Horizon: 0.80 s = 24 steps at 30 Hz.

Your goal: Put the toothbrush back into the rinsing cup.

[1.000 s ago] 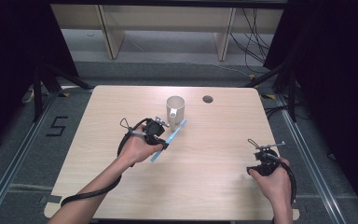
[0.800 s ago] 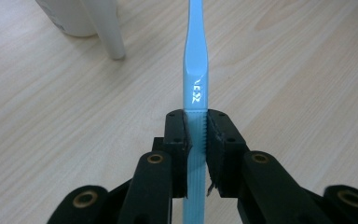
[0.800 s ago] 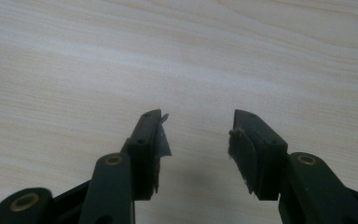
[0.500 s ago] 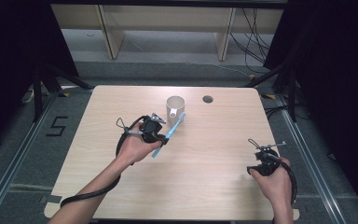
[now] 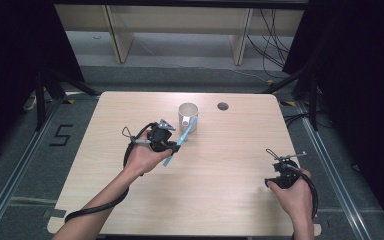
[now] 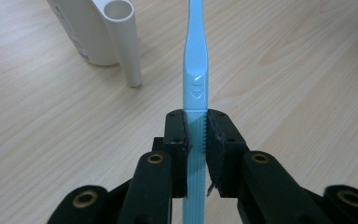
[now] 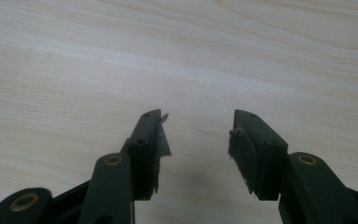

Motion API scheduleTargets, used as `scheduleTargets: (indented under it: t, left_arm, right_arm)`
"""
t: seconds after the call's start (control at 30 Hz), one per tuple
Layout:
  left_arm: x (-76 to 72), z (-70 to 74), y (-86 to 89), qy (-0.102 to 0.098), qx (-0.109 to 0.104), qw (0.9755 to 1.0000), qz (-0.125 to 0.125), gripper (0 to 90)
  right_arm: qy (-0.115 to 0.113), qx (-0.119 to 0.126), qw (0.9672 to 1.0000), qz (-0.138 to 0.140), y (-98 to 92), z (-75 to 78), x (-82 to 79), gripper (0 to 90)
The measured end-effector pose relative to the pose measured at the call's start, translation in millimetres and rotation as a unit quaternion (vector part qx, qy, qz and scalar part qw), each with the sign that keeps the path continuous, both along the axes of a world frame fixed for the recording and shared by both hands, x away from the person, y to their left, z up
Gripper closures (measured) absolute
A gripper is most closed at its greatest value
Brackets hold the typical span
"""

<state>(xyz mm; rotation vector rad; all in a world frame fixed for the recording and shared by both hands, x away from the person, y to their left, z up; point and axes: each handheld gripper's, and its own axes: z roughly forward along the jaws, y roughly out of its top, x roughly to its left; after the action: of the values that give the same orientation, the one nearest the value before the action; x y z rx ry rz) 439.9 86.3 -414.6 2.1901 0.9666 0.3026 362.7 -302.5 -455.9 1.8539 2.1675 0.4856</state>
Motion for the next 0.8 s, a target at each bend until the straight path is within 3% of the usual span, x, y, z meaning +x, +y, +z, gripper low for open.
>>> scheduleTargets:
  t: [0.43,0.57,0.8]
  left_arm:
    - [1.3,4.5,4.5,-0.026,-0.025,0.9993,0.013,78.6]
    - [2.4,4.0,5.8,-0.038,-0.043,0.9982,0.018,78.6]
    - [3.8,3.4,8.0,-0.048,-0.052,0.9972,0.027,78.6]
  right_arm:
    - [-0.004,0.002,1.0,0.001,-0.3,0.3,-0.2,53.9]
    - [-0.004,-0.001,0.9999,-0.009,0.9,0.5,-0.1,53.9]
    - [-0.006,-0.002,0.9999,-0.008,0.8,0.4,-0.1,53.9]
